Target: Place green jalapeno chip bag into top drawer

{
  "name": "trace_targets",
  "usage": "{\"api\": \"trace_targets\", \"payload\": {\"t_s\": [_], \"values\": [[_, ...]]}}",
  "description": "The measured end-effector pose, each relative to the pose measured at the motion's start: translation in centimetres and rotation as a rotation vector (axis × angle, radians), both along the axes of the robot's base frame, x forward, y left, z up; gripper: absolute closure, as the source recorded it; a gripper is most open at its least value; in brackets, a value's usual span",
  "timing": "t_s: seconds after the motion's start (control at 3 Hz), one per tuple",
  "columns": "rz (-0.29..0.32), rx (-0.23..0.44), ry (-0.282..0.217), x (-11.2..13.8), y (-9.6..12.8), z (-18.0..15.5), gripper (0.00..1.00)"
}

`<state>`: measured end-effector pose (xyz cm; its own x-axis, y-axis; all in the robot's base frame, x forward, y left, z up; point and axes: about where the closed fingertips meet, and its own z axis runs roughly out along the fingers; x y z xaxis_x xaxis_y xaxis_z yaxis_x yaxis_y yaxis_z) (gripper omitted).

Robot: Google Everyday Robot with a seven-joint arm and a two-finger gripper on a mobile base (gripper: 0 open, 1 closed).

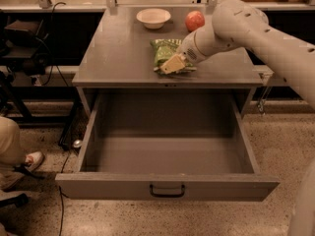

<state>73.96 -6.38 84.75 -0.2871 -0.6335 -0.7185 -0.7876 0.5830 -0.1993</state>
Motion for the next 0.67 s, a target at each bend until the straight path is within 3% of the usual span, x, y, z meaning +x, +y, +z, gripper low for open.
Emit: {"api": "trace_targets", "payload": {"t_s": [0.33,0.67], "values": [[-0.037,0.043,-0.044,-0.3,-1.7,1.8,0.70],[-0.070,0.073,-0.083,-1.0,-3.7,3.6,0.93]]}}
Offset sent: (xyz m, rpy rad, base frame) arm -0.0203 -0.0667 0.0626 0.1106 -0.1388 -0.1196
